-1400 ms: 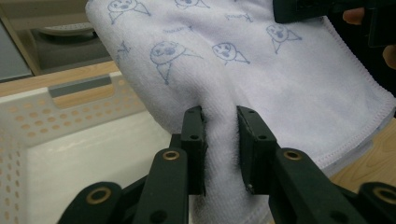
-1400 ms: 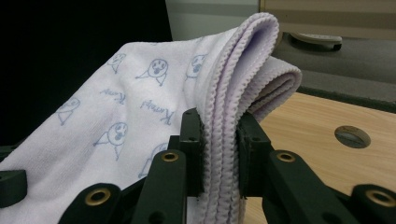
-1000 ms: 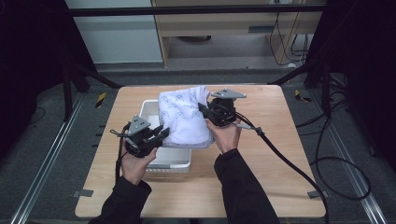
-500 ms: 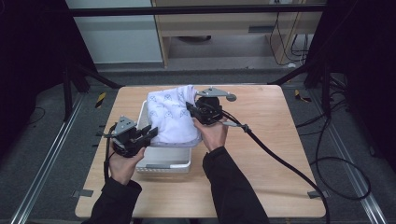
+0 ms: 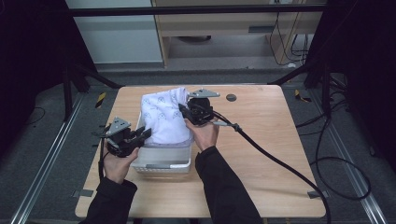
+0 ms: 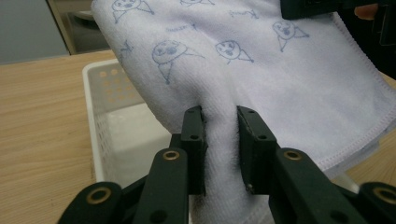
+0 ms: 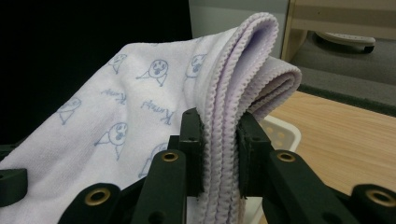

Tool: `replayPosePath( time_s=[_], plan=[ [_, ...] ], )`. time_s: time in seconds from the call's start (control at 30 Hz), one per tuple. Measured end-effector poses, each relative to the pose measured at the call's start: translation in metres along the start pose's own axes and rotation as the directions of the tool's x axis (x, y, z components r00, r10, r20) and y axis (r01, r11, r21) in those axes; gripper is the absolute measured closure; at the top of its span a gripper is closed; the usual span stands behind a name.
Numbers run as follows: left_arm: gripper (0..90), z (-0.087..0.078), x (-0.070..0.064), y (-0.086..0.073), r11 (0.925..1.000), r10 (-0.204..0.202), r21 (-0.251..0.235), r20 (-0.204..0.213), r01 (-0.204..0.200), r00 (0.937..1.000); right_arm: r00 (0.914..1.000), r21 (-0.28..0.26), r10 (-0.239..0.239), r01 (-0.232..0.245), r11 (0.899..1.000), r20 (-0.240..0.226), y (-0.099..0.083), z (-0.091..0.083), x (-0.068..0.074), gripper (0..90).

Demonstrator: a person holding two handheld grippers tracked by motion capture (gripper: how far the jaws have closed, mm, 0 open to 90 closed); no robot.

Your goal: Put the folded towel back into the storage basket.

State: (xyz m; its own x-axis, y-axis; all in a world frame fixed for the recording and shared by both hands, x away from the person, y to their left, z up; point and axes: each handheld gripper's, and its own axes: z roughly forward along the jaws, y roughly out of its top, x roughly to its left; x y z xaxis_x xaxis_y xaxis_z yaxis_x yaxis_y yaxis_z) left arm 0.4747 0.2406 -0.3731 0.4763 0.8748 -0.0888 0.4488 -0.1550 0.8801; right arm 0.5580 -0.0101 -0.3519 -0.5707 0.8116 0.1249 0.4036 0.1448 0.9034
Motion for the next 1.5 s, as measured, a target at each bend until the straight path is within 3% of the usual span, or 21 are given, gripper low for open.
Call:
replayPosePath(
  time_s=[0.57,1.33,1.5],
  plan=[
    [72.7,0.006,0.022,-0.017,0.9973,-0.011,0.072,-0.026,0.013,0.9996,0.9998,0.047,0.018,-0.017,0.999,-0.01,-0.02,0.034,0.01,75.4],
    [72.7,0.029,0.026,-0.035,0.988,0.005,0.155,-0.049,0.003,0.9988,0.9987,0.104,-0.034,0.03,0.994,0.038,-0.044,0.054,0.012,74.7],
    [72.6,0.032,0.026,-0.037,0.9861,0.006,0.166,-0.053,0.002,0.9986,0.9991,0.118,-0.024,0.019,0.993,0.036,-0.048,0.058,0.011,74.5]
  ],
)
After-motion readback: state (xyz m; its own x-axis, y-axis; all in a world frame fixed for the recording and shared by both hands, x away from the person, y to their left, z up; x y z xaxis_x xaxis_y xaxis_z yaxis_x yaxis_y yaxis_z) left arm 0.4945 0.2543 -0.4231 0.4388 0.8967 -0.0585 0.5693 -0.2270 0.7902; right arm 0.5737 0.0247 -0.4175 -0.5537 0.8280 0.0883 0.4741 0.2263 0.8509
